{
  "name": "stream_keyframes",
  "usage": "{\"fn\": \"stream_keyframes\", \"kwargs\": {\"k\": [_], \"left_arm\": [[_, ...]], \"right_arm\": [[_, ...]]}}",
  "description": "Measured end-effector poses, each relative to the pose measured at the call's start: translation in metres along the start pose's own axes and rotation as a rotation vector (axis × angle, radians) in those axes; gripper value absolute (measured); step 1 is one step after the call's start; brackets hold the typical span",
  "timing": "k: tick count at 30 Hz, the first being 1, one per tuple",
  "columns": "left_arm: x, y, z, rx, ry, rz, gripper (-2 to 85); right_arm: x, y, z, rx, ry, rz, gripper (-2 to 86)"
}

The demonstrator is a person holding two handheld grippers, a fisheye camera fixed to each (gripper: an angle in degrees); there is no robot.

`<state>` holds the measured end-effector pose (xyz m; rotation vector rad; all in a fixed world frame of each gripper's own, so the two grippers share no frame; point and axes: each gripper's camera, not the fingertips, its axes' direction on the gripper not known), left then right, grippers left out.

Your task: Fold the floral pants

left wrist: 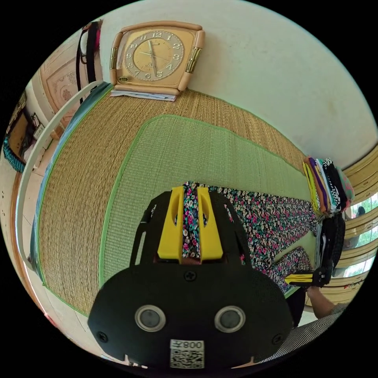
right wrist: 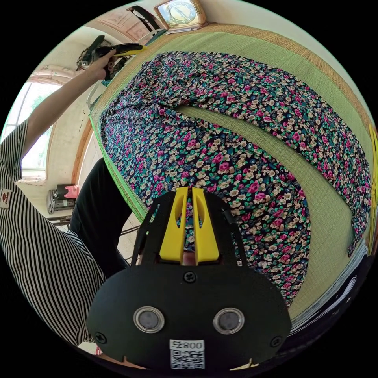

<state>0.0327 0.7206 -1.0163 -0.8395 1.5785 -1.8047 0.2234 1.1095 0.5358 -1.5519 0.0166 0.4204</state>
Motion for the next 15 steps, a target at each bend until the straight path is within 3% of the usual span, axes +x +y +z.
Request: {"fn": "stream_keyframes", "kwargs": {"k": [7, 15], "left_arm": [[-0.053, 0.117, -0.027, -0.081, 0.031, -0.066, 8.9], [-0.103, 0.249, -0.036, -0.135, 0.058, -0.338, 7.6]], "right_arm": [[0.009, 0.024, -0.007, 0.051, -0.087, 0.078, 5.2], [-0.029, 0.059, -0.012, 0.065, -0.057, 0.028, 5.4]]}}
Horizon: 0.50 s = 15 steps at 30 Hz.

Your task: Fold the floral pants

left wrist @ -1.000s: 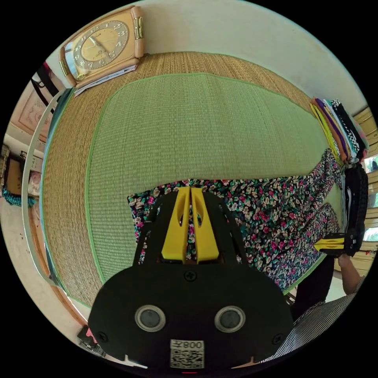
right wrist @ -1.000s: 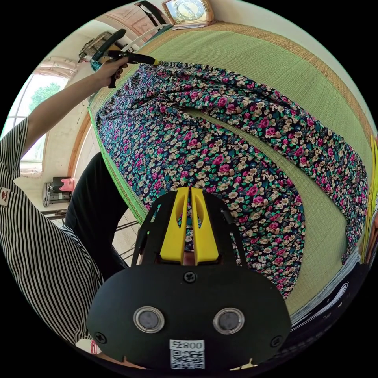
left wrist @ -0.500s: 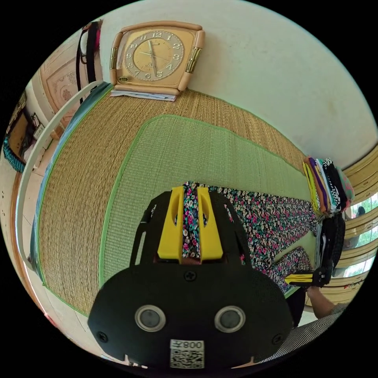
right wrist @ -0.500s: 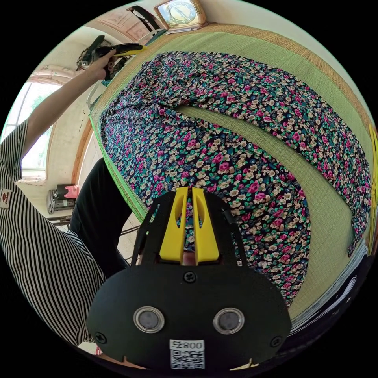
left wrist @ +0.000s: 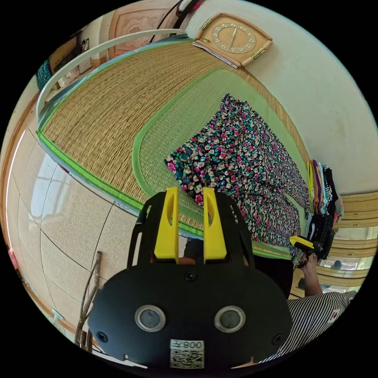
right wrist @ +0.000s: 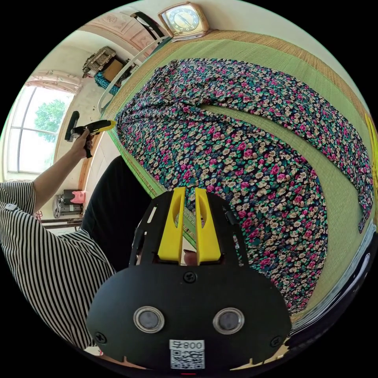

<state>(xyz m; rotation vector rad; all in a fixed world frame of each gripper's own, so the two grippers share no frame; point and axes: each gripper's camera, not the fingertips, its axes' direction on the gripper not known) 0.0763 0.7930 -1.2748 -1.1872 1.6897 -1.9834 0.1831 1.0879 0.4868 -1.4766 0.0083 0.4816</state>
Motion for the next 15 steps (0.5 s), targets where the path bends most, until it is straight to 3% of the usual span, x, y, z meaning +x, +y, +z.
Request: {"fn": "stream_keyframes", "kwargs": {"k": [4, 8, 15], "left_arm": [[-0.01, 0.005, 0.008, -0.024, -0.056, -0.026, 2.2], [-0.021, 0.014, 0.0, 0.005, -0.058, -0.054, 0.9], [-0.022, 0.042, -0.011, 0.084, -0.073, -0.019, 2.4]], "right_arm": [[-0.018, 0.011, 0.025, -0.091, 0.042, -0.029, 5.2], [-0.026, 0.026, 0.023, -0.07, -0.064, -0.006, 4.8], [-0.015, 0.093, -0.024, 0.057, 0.016, 0.104, 5.4]]}}
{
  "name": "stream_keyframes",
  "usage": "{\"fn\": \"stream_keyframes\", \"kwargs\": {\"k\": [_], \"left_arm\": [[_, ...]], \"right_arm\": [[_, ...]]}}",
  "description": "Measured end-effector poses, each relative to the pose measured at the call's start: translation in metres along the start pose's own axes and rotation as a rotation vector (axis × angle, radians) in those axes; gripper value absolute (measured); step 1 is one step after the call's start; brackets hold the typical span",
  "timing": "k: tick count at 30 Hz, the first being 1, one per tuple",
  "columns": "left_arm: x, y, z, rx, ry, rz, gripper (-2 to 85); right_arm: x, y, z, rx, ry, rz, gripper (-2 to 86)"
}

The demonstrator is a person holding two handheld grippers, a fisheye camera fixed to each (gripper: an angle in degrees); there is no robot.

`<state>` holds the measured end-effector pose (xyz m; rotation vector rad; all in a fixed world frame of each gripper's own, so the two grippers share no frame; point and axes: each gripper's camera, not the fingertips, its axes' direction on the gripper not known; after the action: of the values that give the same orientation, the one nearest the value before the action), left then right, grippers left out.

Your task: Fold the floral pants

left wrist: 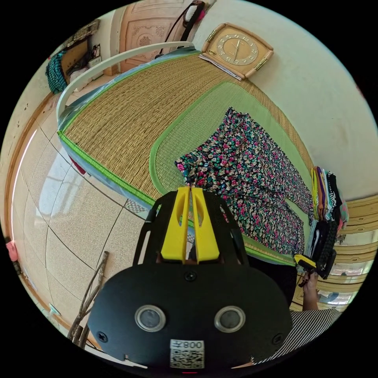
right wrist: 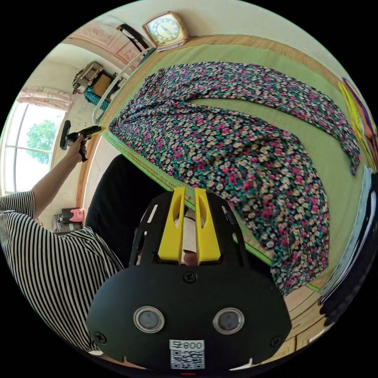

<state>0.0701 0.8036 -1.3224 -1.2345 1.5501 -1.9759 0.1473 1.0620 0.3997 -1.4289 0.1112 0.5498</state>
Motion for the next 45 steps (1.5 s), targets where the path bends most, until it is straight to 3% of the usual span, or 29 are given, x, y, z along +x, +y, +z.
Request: {"fn": "stream_keyframes", "kwargs": {"k": [6, 13, 19, 23, 34, 45], "left_arm": [[0.037, 0.028, 0.022, -0.054, 0.12, 0.126, 5.9], [0.067, 0.039, 0.063, -0.213, -0.02, 0.175, 2.5], [0.067, 0.044, 0.071, -0.22, 0.004, 0.121, 0.6], [0.08, 0.047, 0.077, -0.239, -0.033, 0.152, 0.4], [0.115, 0.048, 0.098, -0.278, -0.086, 0.166, 0.2], [0.147, 0.049, 0.116, -0.266, -0.082, 0.167, 0.2]], "right_arm": [[0.057, 0.088, -0.047, 0.055, 0.19, 0.225, 6.7], [0.08, 0.151, -0.066, 0.053, 0.326, 0.324, 7.7], [0.109, 0.19, -0.081, 0.065, 0.443, 0.448, 8.1], [0.147, 0.21, -0.103, 0.133, 0.414, 0.55, 8.0], [0.233, 0.204, -0.113, 0.051, 0.449, 0.627, 3.7], [0.278, 0.179, -0.203, 0.038, 0.672, 0.463, 2.3]]}}
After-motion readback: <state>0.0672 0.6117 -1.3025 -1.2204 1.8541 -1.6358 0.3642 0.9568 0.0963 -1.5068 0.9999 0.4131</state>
